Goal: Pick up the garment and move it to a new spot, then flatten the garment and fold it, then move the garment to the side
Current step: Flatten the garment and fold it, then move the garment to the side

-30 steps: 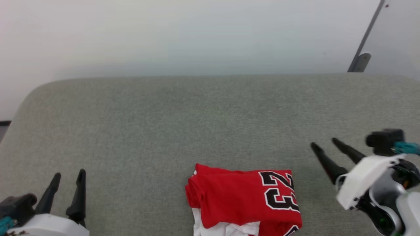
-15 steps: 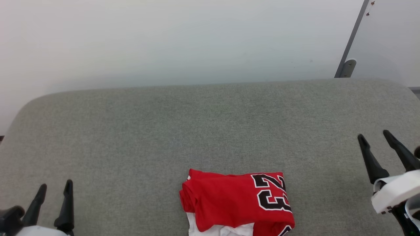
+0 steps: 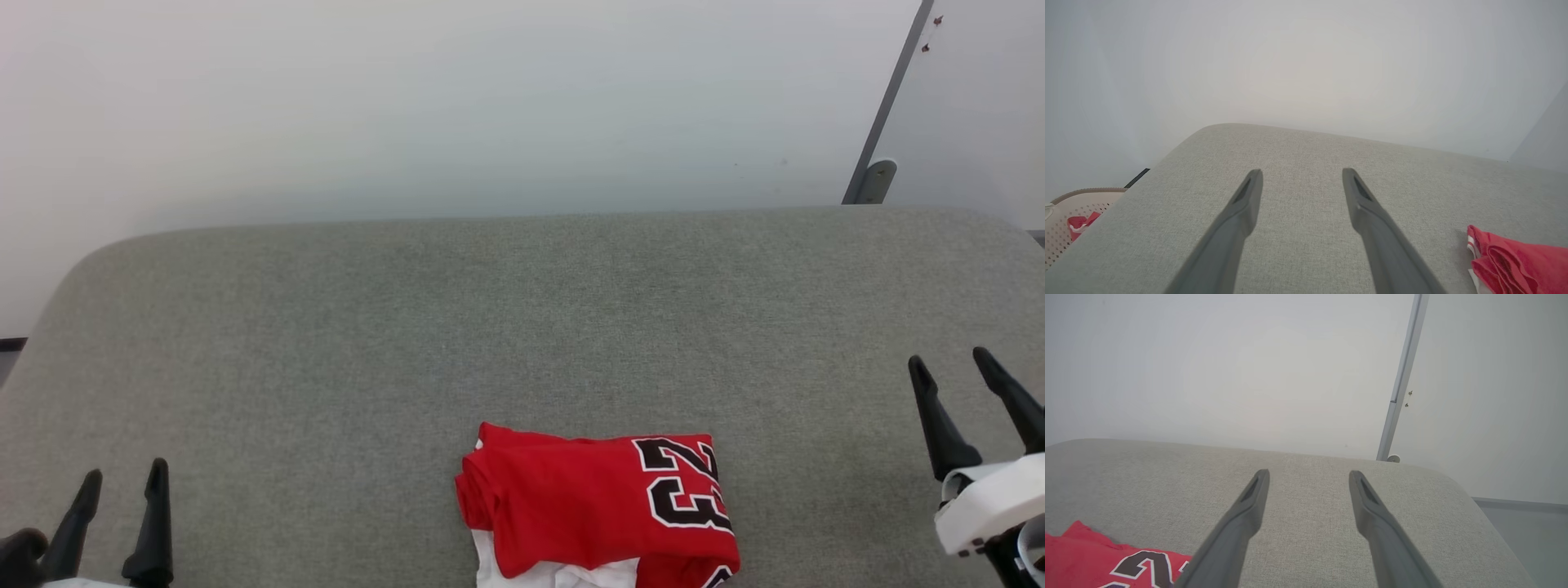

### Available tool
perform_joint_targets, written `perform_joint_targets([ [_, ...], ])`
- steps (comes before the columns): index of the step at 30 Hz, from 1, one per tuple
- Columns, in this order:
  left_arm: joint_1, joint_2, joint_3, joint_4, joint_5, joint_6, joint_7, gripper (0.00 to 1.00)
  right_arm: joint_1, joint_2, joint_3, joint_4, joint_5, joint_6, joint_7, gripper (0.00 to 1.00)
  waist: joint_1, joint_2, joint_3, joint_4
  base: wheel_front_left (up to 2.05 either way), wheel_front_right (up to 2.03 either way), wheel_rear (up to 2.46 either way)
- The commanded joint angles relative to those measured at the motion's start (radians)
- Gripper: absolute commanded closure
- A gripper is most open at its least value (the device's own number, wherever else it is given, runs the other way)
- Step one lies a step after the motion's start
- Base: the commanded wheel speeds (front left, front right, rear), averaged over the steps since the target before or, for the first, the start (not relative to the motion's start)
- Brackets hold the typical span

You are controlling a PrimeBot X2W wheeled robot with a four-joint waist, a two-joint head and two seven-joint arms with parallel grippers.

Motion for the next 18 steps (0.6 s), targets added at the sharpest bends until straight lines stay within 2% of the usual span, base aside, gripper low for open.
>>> perform_joint_targets([
  [1,0.009,-0.001,0.005,-0.003,0.006,-0.005,-0.004,0.0,0.018,0.007,-0.007,-0.007,-0.004,-0.002,0.007,0.0,0.0,0.0,0.0,0.002,0.0,0.0,0.0],
  [10,-0.009,0.0,0.0,-0.008,0.009,-0.011,-0.002,0.0,0.016,0.021,0.003,-0.031,-0.013,-0.002,0.033,0.0,0.0,0.0,0.009,0.017,0.0,0.0,0.0],
  [18,-0.026,0.002,-0.011,-0.007,0.005,-0.017,0.007,0.0,0.012,0.058,0.075,-0.01,0.053,-0.002,0.17,0.0,0.0,0.0,0.02,0.05,0.0,0.0,0.0],
])
